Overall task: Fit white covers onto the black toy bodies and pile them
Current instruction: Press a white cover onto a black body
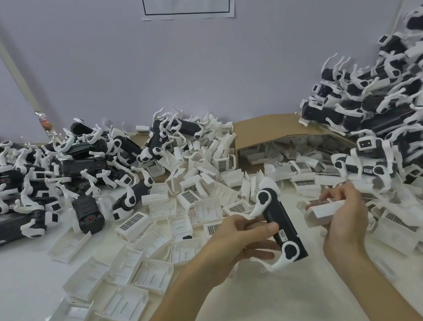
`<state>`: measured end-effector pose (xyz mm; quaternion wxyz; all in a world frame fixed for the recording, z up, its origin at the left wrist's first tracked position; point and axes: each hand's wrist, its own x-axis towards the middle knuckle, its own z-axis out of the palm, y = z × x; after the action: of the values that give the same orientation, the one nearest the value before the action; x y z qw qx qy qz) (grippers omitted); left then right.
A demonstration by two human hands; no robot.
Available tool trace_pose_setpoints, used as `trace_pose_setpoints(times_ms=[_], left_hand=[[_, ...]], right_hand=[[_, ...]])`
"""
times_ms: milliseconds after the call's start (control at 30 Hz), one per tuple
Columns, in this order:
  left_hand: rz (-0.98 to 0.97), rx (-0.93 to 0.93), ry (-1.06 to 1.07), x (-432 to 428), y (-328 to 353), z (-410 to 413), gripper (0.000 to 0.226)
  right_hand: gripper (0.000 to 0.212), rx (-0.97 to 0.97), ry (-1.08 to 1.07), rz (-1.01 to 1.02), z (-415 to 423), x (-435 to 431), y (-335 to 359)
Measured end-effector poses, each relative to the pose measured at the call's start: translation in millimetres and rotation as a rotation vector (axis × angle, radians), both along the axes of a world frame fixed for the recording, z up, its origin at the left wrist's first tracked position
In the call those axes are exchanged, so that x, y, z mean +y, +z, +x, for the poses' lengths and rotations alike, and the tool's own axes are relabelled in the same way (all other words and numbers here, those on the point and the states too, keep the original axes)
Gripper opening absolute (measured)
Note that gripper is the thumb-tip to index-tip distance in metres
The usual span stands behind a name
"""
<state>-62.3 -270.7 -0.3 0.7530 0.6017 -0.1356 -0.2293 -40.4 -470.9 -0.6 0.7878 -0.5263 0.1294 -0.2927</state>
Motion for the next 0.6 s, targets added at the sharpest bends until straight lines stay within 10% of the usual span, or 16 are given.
trace_pose_setpoints(times_ms=[267,600], left_hand=[[0.092,-0.052,-0.087,-4,-3,-4,0.023],[0.002,-0.049,0.214,-1,-2,3,0.032]], right_hand=[[0.060,-0.083,0.073,-0.162,-8,14,5],[0.019,-0.105,0.507,-0.470,-19,33,-3]])
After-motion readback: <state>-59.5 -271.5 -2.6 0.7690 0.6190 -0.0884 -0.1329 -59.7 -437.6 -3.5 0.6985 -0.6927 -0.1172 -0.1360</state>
